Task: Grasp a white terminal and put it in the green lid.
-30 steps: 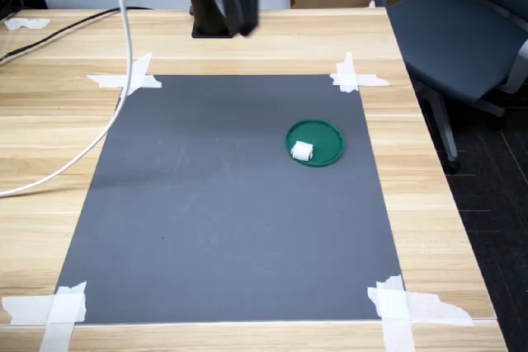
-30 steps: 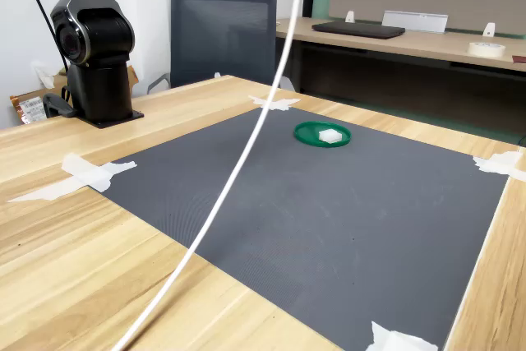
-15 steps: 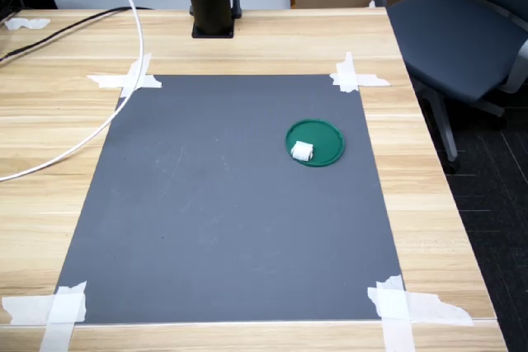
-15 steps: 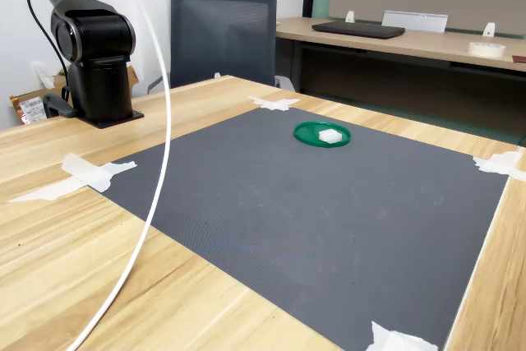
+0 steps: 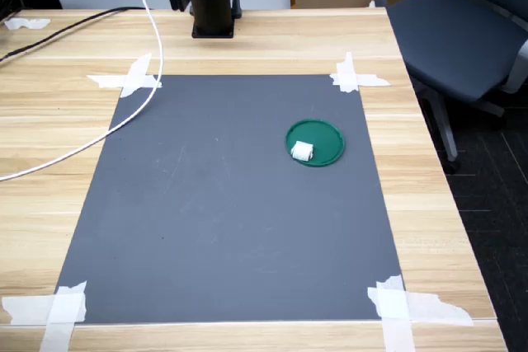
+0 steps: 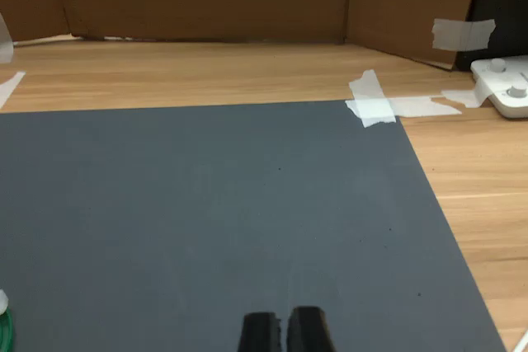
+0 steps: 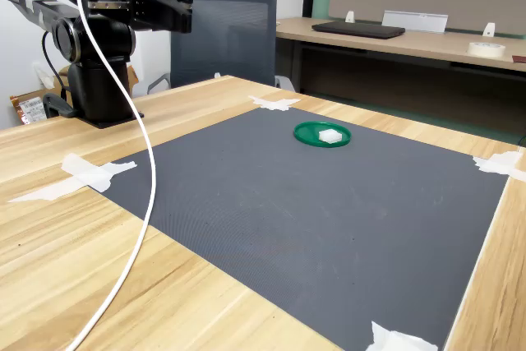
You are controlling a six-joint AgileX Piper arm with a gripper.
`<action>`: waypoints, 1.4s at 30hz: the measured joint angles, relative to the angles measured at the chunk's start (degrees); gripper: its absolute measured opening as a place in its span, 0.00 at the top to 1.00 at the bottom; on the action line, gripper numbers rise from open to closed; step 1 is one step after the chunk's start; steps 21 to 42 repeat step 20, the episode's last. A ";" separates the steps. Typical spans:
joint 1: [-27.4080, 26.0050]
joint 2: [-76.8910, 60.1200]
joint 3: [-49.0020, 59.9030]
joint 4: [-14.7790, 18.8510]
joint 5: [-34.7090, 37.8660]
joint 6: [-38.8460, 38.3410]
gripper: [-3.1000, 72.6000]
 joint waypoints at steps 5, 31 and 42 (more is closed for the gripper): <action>0.00 -3.03 0.00 0.00 -0.06 -0.06 0.99; 0.00 -3.28 0.00 0.00 0.00 -0.18 0.99; 0.00 -3.28 0.00 0.00 0.00 -0.18 0.99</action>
